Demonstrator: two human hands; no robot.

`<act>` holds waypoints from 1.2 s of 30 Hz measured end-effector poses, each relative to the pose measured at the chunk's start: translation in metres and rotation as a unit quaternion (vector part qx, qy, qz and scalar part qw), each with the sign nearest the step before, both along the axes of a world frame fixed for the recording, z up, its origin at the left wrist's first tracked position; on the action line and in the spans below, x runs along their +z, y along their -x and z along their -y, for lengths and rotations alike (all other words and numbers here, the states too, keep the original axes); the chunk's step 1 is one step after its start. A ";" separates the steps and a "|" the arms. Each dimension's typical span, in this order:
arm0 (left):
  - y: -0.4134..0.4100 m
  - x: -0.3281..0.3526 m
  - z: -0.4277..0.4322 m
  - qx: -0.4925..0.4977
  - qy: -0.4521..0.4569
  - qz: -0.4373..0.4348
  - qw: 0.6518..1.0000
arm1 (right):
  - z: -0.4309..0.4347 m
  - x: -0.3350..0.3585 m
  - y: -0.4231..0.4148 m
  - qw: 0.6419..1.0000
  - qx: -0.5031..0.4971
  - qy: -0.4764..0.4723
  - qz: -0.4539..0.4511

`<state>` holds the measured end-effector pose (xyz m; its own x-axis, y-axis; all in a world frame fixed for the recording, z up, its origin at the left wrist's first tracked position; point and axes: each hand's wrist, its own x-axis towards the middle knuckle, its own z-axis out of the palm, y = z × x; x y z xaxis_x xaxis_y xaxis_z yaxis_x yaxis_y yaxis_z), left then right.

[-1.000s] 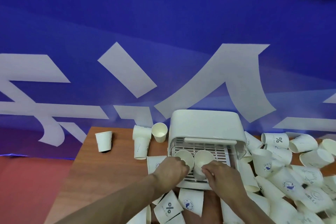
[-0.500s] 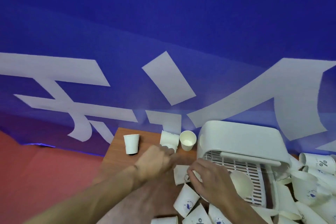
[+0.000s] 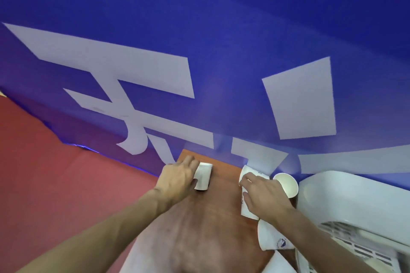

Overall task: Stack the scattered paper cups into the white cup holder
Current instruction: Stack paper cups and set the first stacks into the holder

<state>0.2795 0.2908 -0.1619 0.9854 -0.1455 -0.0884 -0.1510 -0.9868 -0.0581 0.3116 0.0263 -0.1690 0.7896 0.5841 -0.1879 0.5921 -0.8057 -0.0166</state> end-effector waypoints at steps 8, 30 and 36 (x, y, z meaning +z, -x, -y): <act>-0.034 -0.035 -0.008 0.051 0.017 -0.061 0.997 | -0.017 -0.022 -0.040 0.987 0.102 0.120 -0.021; -0.018 -0.027 0.013 -0.029 0.063 0.025 0.997 | -0.025 0.002 -0.017 0.994 0.046 0.094 0.042; 0.017 0.028 0.056 -0.094 0.047 0.063 0.992 | 0.000 0.037 0.031 0.997 -0.013 -0.011 0.079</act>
